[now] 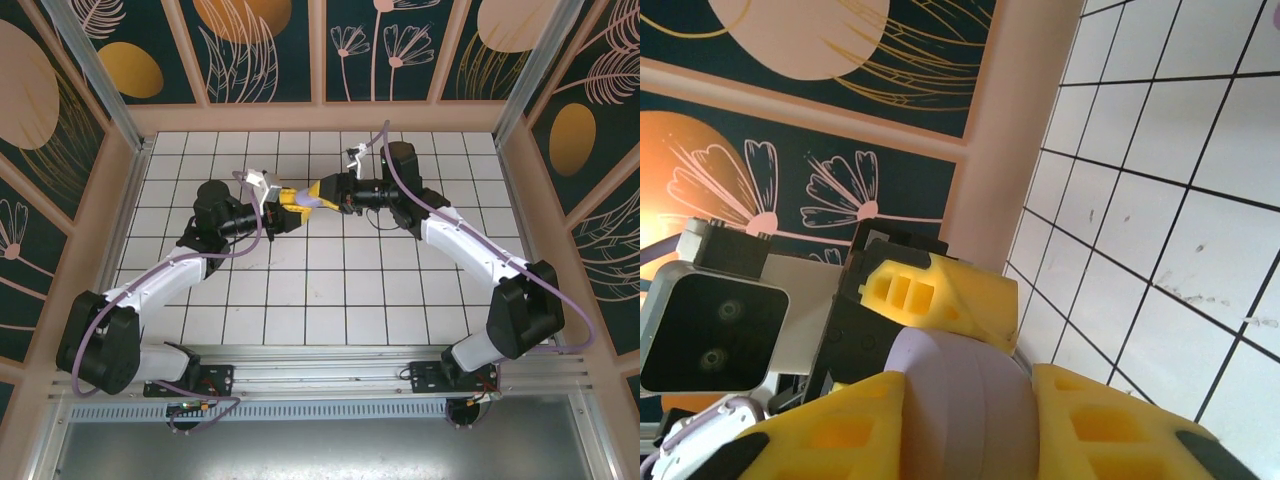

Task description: Insert wireless bluetooth earbuds into charging case

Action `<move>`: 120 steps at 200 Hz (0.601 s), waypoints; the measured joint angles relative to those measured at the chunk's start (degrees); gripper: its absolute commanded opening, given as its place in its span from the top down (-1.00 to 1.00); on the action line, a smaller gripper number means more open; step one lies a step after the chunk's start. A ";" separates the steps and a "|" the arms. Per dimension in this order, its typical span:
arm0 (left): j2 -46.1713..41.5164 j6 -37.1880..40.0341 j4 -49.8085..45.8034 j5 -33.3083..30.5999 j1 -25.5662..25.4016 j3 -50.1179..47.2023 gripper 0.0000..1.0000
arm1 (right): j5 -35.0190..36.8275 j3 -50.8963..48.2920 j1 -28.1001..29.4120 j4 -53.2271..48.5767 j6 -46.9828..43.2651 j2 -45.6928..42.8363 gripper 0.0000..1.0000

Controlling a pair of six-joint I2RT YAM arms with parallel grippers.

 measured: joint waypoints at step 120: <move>-10.84 5.27 -7.72 -11.26 -0.17 -4.85 -0.86 | 1.75 -4.50 -3.04 4.24 2.08 3.76 0.68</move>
